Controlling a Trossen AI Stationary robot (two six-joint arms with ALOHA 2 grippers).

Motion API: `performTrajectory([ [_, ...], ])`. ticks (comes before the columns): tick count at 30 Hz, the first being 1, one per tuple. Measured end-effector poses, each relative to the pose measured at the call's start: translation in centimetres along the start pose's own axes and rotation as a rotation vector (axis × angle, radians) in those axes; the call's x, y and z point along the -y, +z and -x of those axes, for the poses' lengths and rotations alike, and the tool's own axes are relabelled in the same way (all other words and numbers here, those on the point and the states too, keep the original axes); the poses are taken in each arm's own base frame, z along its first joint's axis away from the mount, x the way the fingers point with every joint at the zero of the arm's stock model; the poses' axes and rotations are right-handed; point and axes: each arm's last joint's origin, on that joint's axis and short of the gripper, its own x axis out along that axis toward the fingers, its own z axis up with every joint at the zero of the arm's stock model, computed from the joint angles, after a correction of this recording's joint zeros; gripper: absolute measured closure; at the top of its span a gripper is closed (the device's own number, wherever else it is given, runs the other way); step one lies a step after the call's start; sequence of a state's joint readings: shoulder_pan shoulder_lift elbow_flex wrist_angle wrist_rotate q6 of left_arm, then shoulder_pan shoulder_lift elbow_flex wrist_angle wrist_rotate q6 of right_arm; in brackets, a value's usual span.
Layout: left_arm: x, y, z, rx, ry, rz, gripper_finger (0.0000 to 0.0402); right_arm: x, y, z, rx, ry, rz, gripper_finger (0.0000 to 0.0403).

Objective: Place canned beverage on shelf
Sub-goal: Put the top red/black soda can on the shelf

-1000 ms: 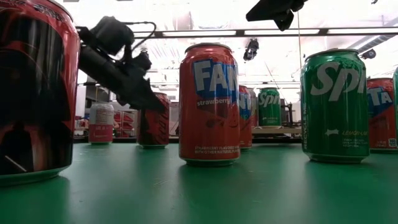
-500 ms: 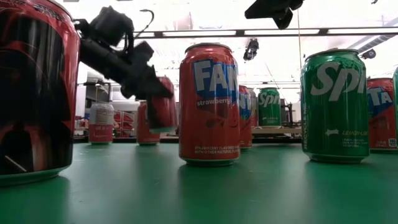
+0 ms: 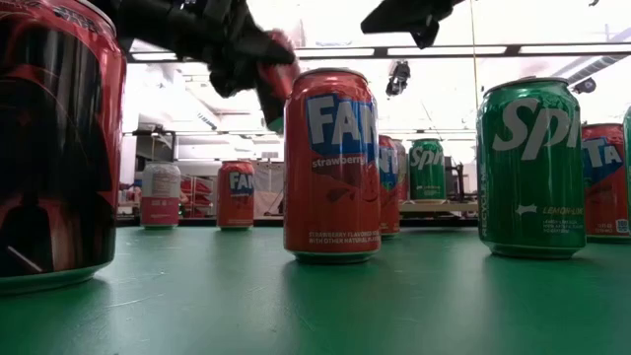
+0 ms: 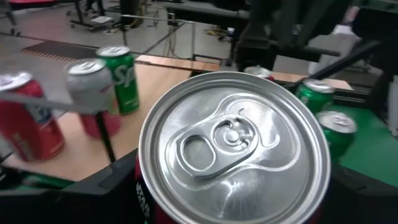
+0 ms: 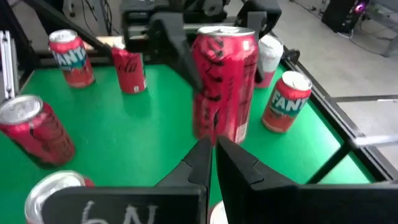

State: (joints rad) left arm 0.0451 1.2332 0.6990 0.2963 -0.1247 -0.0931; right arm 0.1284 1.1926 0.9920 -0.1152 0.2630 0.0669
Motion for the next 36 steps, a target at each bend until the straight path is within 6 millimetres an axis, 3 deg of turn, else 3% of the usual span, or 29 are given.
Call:
performTrajectory([
  [15, 1.4, 3.5, -1.0, 0.068, -0.03, -0.044, 0.0116, -0.1, 0.7, -0.3, 0.004, 0.001, -0.054, 0.0216],
  [24, 1.7, 3.7, -2.9, 0.048, -0.029, -0.06, 0.0116, -0.1, 0.0, -1.3, -0.022, -0.097, -0.06, 0.0129],
  [36, 2.2, 5.1, -4.5, 0.064, -0.031, -0.091, 0.0116, -0.3, 0.2, -2.7, -0.053, -0.119, 0.013, 0.0057],
])
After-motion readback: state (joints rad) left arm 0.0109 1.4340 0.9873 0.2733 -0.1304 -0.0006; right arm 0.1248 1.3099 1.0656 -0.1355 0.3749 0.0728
